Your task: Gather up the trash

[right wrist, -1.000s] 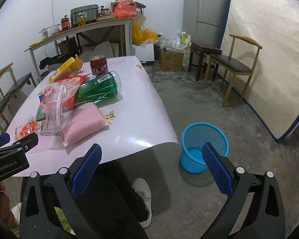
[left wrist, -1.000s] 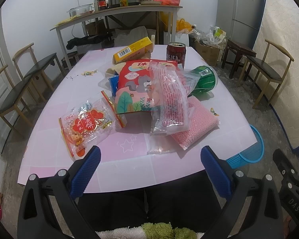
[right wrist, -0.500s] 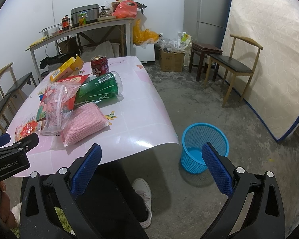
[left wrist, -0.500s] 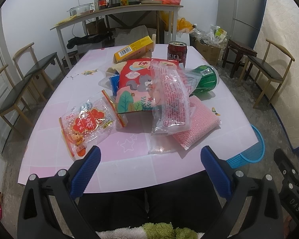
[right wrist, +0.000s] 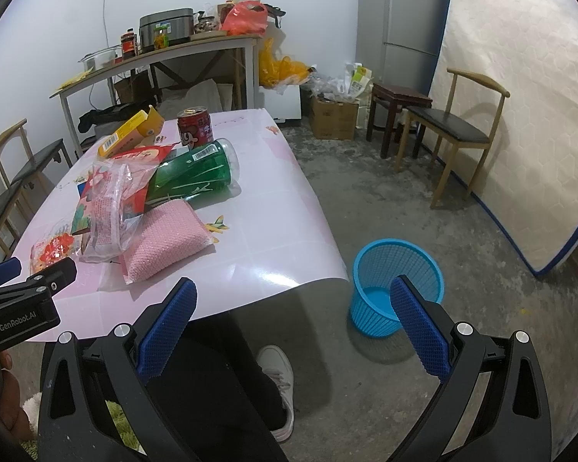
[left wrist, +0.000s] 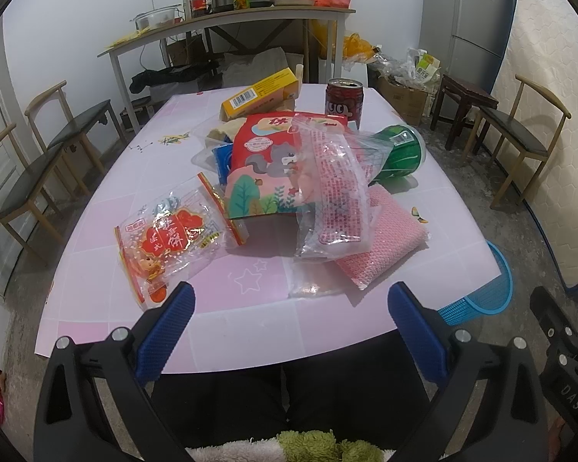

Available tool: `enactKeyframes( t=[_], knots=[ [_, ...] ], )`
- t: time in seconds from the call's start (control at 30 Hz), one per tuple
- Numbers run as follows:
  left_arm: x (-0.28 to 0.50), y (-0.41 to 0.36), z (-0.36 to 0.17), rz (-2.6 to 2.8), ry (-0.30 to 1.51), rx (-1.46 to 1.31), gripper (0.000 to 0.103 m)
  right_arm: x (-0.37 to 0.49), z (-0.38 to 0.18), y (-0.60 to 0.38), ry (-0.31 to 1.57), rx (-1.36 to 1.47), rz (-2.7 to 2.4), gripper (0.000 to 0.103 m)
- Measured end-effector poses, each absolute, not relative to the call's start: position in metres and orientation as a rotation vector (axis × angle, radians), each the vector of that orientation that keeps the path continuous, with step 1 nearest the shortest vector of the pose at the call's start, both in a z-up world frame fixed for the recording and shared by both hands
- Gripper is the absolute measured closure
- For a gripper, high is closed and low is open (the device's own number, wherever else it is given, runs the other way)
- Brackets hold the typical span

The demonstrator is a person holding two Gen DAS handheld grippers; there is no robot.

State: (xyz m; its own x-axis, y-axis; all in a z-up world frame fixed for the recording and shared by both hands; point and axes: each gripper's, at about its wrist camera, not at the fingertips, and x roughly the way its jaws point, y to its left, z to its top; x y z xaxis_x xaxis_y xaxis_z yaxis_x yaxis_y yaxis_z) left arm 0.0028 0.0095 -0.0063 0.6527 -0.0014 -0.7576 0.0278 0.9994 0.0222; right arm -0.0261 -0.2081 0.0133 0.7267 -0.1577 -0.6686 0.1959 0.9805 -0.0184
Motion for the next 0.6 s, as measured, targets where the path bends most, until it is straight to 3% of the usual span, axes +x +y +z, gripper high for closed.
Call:
enactKeyframes(
  t=[0.6],
  knots=[
    [0.012,0.025,-0.010,-0.007,0.864,-0.005,0.005,-0.021,0.014,-0.201,0.719,0.080,-0.179,0.007]
  ],
)
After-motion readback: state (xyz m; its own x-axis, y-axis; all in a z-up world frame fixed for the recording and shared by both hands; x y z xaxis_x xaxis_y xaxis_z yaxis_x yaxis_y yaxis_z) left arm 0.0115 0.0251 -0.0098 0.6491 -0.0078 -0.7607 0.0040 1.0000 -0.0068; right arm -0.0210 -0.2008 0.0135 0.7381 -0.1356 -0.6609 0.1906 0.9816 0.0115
